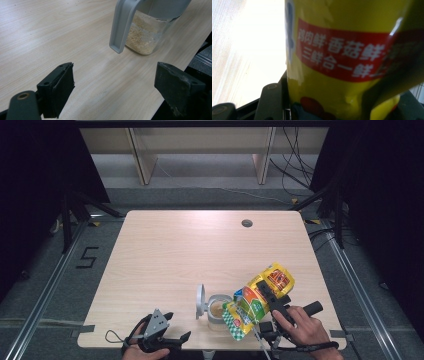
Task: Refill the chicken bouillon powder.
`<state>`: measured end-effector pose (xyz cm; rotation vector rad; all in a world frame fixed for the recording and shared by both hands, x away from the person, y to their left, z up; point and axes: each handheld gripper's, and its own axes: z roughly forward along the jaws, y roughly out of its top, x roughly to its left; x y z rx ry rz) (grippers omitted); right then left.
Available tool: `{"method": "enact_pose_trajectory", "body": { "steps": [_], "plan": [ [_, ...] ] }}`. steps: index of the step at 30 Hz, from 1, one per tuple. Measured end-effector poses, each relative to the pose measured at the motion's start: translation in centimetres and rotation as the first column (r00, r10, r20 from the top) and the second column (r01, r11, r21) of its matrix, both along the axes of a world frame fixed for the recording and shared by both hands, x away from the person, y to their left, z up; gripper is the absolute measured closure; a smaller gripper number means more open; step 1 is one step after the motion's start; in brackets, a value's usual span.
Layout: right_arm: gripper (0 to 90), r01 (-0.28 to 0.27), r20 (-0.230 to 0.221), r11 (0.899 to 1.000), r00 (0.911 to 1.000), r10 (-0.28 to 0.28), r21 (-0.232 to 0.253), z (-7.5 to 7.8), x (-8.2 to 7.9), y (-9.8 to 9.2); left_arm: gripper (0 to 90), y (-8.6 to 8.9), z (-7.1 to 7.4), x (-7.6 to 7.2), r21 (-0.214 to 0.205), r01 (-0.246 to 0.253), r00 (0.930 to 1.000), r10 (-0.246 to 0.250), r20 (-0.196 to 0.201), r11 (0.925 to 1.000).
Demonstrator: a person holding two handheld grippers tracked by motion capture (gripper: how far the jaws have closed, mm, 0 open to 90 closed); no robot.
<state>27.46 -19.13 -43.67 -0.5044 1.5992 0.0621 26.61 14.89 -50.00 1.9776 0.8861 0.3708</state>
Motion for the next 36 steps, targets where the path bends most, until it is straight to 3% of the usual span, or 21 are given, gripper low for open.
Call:
{"method": "enact_pose_trajectory", "body": {
  "steps": [1,4,8,11,30,35,36],
  "plan": [
    [43.8,0.001,-0.001,1.000,1.0000,-0.001,0.024,-0.20,0.00,-0.08,15.3,-0.01,0.00,0.00,0.000,0.000,1.0000,0.000,0.001,1.0000],
    [43.8,-0.013,0.014,1.000,0.9998,0.013,0.011,-0.03,-0.01,-0.01,15.3,0.06,0.05,0.00,0.011,0.000,1.0000,0.000,0.002,0.9999],
    [43.8,0.004,-0.006,1.000,1.0000,-0.004,0.023,-0.17,-0.02,-0.07,15.3,0.01,0.01,-0.01,0.000,0.000,1.0000,0.000,0.001,1.0000],
    [43.8,-0.002,0.001,1.000,1.0000,0.002,-0.004,0.00,0.00,-0.01,15.4,0.00,0.01,0.00,0.000,0.000,1.0000,0.000,0.001,1.0000],
    [43.9,-0.011,0.009,1.000,0.9999,0.011,0.006,0.01,0.03,-0.08,15.4,0.01,0.01,0.01,0.001,0.000,1.0000,0.000,0.002,1.0000],
    [43.9,0.012,-0.012,0.999,0.9999,-0.012,0.031,-0.16,0.03,-0.27,15.3,-0.01,0.00,0.00,-0.001,-0.001,1.0000,0.001,0.001,1.0000],
    [43.8,0.006,-0.002,1.000,1.0000,-0.006,0.016,0.01,0.02,-0.23,15.4,-0.02,-0.01,0.00,-0.001,-0.002,1.0000,0.002,0.001,1.0000]
  ]
}}
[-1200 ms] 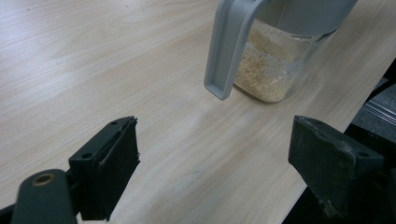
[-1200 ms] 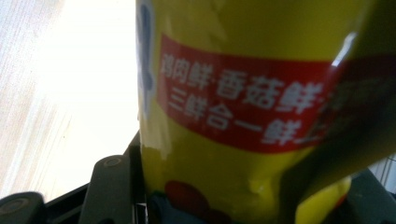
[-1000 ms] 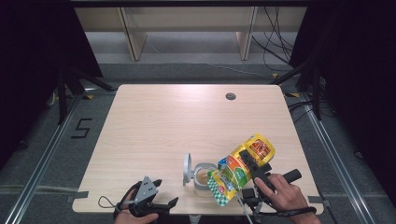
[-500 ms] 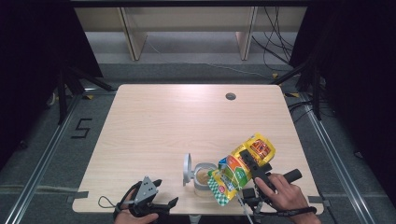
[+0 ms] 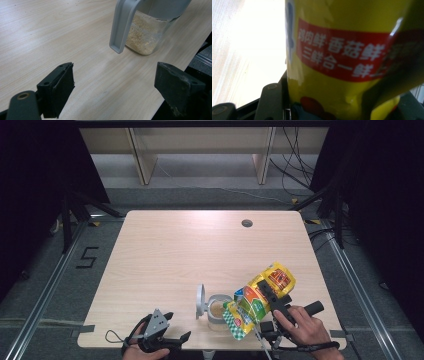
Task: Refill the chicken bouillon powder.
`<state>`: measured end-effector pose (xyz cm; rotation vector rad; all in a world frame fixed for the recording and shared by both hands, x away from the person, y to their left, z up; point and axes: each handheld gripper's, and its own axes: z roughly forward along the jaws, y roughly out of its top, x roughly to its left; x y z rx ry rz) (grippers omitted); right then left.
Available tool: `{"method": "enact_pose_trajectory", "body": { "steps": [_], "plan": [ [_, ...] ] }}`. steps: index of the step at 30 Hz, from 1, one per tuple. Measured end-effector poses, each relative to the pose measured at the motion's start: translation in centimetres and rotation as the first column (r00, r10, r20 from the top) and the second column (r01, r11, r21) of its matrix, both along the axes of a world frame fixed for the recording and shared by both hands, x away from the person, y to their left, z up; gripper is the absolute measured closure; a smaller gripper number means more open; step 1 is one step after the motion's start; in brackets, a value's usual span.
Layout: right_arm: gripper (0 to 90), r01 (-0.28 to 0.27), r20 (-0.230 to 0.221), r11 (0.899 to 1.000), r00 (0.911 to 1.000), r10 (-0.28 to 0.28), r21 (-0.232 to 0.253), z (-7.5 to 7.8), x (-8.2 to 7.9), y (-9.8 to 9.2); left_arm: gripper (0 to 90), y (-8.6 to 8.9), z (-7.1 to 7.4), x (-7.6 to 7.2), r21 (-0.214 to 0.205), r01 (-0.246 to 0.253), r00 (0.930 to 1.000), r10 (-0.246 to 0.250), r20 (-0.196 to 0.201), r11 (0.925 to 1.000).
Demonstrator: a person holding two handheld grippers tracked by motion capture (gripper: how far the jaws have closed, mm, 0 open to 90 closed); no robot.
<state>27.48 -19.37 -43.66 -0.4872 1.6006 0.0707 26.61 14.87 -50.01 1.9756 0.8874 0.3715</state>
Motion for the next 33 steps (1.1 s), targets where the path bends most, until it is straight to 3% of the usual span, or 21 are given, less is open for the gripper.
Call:
{"method": "enact_pose_trajectory", "body": {
  "steps": [11,28,32,33],
  "plan": [
    [44.0,-0.013,0.026,1.000,0.9996,0.013,-0.009,0.18,-0.05,0.02,15.4,0.01,0.00,0.00,0.001,0.001,1.0000,-0.001,0.000,1.0000],
    [44.0,-0.016,0.032,0.999,0.9993,0.017,-0.033,0.06,-0.16,0.17,15.3,0.04,0.02,0.02,0.004,0.002,1.0000,-0.002,0.003,1.0000],
    [44.8,0.008,0.007,0.999,0.9999,-0.008,-0.040,0.00,-0.31,0.25,15.4,0.05,0.02,0.03,0.005,0.002,1.0000,-0.002,0.003,1.0000],
    [45.0,-0.014,0.020,0.999,0.9997,0.015,-0.032,-0.07,-0.19,0.24,15.4,0.04,0.01,0.02,0.004,0.002,1.0000,-0.002,0.001,1.0000]
  ]
}}
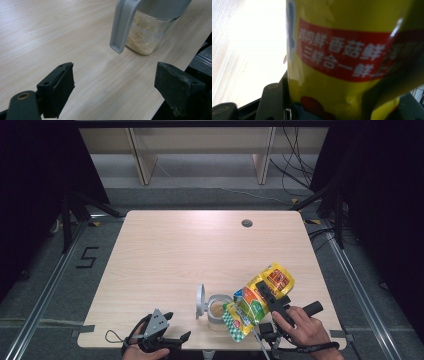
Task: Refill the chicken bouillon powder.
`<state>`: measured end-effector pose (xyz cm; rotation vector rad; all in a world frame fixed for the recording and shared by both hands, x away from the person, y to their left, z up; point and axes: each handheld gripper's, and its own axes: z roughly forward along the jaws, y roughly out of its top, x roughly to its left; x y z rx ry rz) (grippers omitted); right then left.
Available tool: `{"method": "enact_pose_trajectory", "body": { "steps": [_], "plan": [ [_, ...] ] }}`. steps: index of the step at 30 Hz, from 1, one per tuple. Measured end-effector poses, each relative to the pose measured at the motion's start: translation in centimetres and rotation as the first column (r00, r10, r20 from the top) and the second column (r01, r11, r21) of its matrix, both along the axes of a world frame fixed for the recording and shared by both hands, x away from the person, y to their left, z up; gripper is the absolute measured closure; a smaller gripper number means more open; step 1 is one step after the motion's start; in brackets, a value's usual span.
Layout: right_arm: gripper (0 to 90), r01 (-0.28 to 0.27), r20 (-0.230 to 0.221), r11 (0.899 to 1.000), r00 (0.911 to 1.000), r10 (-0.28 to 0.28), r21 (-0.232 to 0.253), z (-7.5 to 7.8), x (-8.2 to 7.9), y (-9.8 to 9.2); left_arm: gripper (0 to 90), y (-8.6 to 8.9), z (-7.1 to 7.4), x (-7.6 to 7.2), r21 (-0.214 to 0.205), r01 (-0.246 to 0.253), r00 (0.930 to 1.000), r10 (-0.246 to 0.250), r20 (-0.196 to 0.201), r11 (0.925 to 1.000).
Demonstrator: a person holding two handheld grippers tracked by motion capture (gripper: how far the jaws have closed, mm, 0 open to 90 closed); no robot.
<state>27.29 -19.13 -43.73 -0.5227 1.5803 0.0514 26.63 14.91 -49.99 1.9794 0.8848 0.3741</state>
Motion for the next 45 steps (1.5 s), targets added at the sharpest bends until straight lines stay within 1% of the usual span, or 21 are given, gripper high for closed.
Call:
{"method": "enact_pose_trajectory", "body": {
  "steps": [1,4,5,6,8,9,10,12,13,15,16,17,18,20,22,35,37,39,40,41,45],
  "plan": [
    [45.1,0.019,-0.009,1.000,0.9998,-0.019,-0.017,0.04,-0.10,0.07,15.4,-0.04,-0.03,-0.01,-0.004,-0.001,1.0000,0.001,-0.003,1.0000],
    [46.2,0.022,-0.013,1.000,0.9997,-0.022,-0.015,0.03,-0.11,0.04,15.3,-0.05,-0.03,-0.01,-0.003,-0.002,1.0000,0.002,-0.003,1.0000],
    [46.3,0.021,-0.014,1.000,0.9997,-0.021,-0.016,0.06,-0.11,0.02,15.3,-0.03,-0.02,0.00,0.000,0.000,1.0000,0.000,-0.001,1.0000],
    [46.4,0.003,-0.006,1.000,1.0000,-0.003,-0.003,-0.04,-0.01,-0.04,15.4,-0.01,-0.01,0.02,0.002,0.003,1.0000,-0.003,0.002,1.0000],
    [46.8,-0.005,0.011,1.000,0.9999,0.005,0.003,0.05,-0.02,-0.06,15.3,-0.02,-0.01,0.01,0.000,0.001,1.0000,-0.001,0.000,1.0000],
    [46.8,-0.005,0.011,1.000,0.9999,0.005,0.003,0.05,-0.02,-0.06,15.3,-0.02,-0.01,0.01,0.000,0.001,1.0000,-0.001,0.000,1.0000],
    [46.8,-0.009,-0.002,1.000,1.0000,0.009,-0.007,0.13,0.05,-0.04,15.4,-0.01,-0.01,0.01,0.001,0.001,1.0000,-0.001,0.000,1.0000],
    [46.9,0.004,-0.004,1.000,1.0000,-0.005,-0.009,0.12,-0.04,-0.07,15.3,0.00,0.00,0.00,0.000,0.000,1.0000,0.000,0.000,1.0000],
    [47.0,-0.007,0.004,1.000,1.0000,0.007,0.001,0.02,0.04,-0.09,15.3,0.00,0.00,0.00,0.000,0.000,1.0000,0.000,0.000,1.0000],
    [47.0,-0.007,0.002,1.000,1.0000,0.007,0.000,0.03,0.04,-0.09,15.3,0.01,0.01,0.00,0.000,-0.001,1.0000,0.001,0.001,1.0000],
    [47.1,0.007,-0.006,1.000,1.0000,-0.007,-0.012,0.13,-0.05,-0.04,15.4,0.01,0.01,0.00,-0.001,-0.001,1.0000,0.001,0.001,1.0000],
    [47.2,-0.002,-0.008,1.000,1.0000,0.002,-0.001,0.03,0.02,-0.09,15.3,0.01,0.02,0.01,0.000,-0.001,1.0000,0.001,0.001,1.0000],
    [47.2,0.005,-0.003,1.000,1.0000,-0.005,-0.010,0.17,-0.07,-0.05,15.4,0.01,0.01,0.01,0.000,0.000,1.0000,0.000,0.001,1.0000],
    [47.2,-0.010,0.002,1.000,0.9999,0.010,0.005,0.14,0.02,-0.09,15.4,0.01,0.01,0.00,0.000,0.001,1.0000,-0.001,0.002,1.0000],
    [47.2,-0.010,0.006,1.000,0.9999,0.010,0.009,0.15,0.00,-0.12,15.4,0.01,0.01,0.00,-0.001,-0.001,1.0000,0.001,0.001,1.0000],
    [47.3,-0.009,-0.001,1.000,1.0000,0.009,0.007,0.12,0.03,-0.13,15.4,0.00,0.02,0.00,-0.002,-0.001,1.0000,0.001,0.000,1.0000],
    [47.3,-0.007,0.007,1.000,0.9999,0.007,0.016,0.10,-0.01,-0.20,15.4,0.03,0.03,0.01,0.005,-0.001,1.0000,0.001,0.001,1.0000],
    [47.3,-0.008,0.008,1.000,0.9999,0.007,0.015,0.11,0.00,-0.20,15.4,0.01,0.02,0.00,0.001,-0.002,1.0000,0.002,0.000,1.0000],
    [47.3,-0.008,0.008,1.000,0.9999,0.008,0.016,0.12,0.01,-0.20,15.4,0.00,0.01,0.00,-0.001,-0.001,1.0000,0.001,0.001,1.0000],
    [47.3,0.005,-0.009,0.999,1.0000,-0.005,0.034,-0.05,0.00,-0.29,15.3,0.00,0.01,-0.01,-0.001,-0.001,1.0000,0.001,0.000,1.0000],
    [47.3,0.005,-0.009,0.999,0.9999,-0.004,0.035,-0.05,0.00,-0.28,15.3,0.00,0.01,-0.01,-0.001,-0.001,1.0000,0.001,0.000,1.0000]
  ]
}}
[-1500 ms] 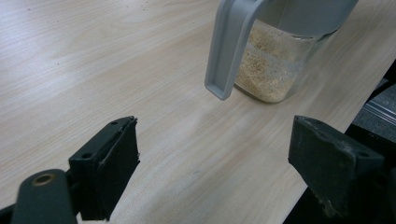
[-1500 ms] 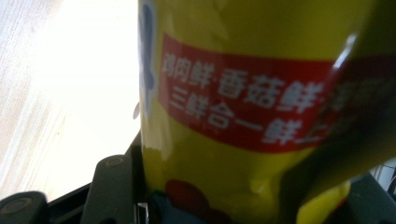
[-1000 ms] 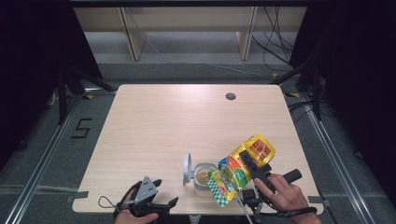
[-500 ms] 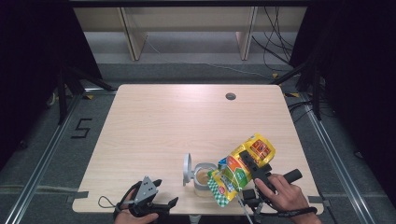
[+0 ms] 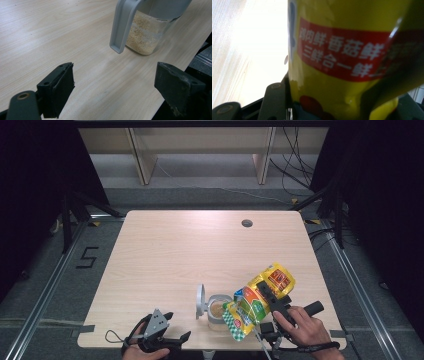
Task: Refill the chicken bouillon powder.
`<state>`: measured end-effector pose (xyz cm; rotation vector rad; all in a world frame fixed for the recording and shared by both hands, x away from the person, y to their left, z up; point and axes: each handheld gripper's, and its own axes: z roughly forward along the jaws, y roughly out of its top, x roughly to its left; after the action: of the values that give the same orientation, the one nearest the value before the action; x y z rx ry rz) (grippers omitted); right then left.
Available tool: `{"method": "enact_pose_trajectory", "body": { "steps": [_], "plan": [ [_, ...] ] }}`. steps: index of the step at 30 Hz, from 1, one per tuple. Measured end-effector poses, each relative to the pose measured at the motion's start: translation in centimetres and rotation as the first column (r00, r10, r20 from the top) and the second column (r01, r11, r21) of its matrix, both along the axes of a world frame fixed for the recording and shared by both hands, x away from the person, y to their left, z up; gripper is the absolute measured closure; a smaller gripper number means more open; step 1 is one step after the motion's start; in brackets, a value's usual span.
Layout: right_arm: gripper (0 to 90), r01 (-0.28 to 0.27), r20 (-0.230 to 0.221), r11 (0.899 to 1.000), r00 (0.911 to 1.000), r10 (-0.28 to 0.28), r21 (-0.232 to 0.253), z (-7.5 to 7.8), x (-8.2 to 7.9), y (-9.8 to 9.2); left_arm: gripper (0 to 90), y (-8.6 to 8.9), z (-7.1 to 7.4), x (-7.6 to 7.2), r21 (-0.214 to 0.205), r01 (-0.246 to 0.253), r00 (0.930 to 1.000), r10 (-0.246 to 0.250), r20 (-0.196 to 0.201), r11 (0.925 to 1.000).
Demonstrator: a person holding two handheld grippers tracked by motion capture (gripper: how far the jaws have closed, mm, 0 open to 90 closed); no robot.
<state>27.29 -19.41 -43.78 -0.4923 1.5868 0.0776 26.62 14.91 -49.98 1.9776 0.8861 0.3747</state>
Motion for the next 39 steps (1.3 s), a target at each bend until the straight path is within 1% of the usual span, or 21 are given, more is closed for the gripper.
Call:
{"method": "enact_pose_trajectory", "body": {
  "steps": [8,12,13,15,17,20,21,24,28,29,30,39],
  "plan": [
    [47.3,-0.002,0.001,1.000,1.0000,0.002,0.003,0.02,-0.01,0.00,15.4,0.01,0.00,0.01,0.002,0.000,1.0000,0.000,0.000,1.0000],
    [47.3,-0.002,0.003,1.000,1.0000,0.002,0.001,0.02,-0.02,-0.01,15.3,0.05,0.06,-0.02,0.011,-0.002,1.0000,0.002,0.000,0.9999],
    [47.4,-0.014,0.017,1.000,0.9998,0.014,-0.015,0.22,-0.01,0.06,15.3,0.05,0.03,0.02,0.009,0.002,1.0000,-0.002,0.000,1.0000],
    [47.3,-0.014,0.018,1.000,0.9997,0.014,-0.015,0.23,-0.01,0.06,15.3,0.04,0.01,0.02,0.006,0.000,1.0000,0.000,0.001,1.0000],
    [47.3,-0.007,0.002,1.000,1.0000,0.007,-0.017,0.19,0.02,0.00,15.4,0.05,0.02,0.02,0.007,0.000,1.0000,0.000,0.001,1.0000],
    [47.3,-0.014,0.010,1.000,0.9999,0.014,-0.018,0.30,0.03,0.02,15.3,0.05,0.02,0.02,0.007,0.000,1.0000,0.000,0.001,1.0000],
    [47.4,-0.005,-0.001,1.000,1.0000,0.005,-0.001,0.17,0.01,-0.06,15.3,0.06,0.04,0.00,0.009,0.000,1.0000,0.000,0.000,1.0000],
    [47.4,-0.007,0.000,1.000,1.0000,0.007,-0.004,0.21,0.01,-0.05,15.4,0.01,0.02,0.00,0.001,-0.001,1.0000,0.001,0.000,1.0000],
    [47.4,-0.006,0.003,1.000,1.0000,0.006,0.001,0.22,0.00,-0.08,15.4,0.02,0.01,0.00,0.001,0.000,1.0000,0.000,0.001,1.0000],
    [47.4,-0.004,0.002,1.000,1.0000,0.004,0.000,0.21,-0.01,-0.08,15.4,0.05,0.04,0.00,0.007,-0.001,1.0000,0.001,0.000,1.0000],
    [47.4,-0.004,0.003,1.000,1.0000,0.004,0.000,0.21,-0.01,-0.08,15.4,0.01,0.01,0.00,0.000,0.000,1.0000,0.000,0.000,1.0000],
    [47.4,-0.006,0.001,1.000,1.0000,0.006,-0.005,0.22,0.01,-0.07,15.3,0.01,-0.01,0.01,0.001,0.001,1.0000,-0.001,0.000,1.0000]
  ]
}}
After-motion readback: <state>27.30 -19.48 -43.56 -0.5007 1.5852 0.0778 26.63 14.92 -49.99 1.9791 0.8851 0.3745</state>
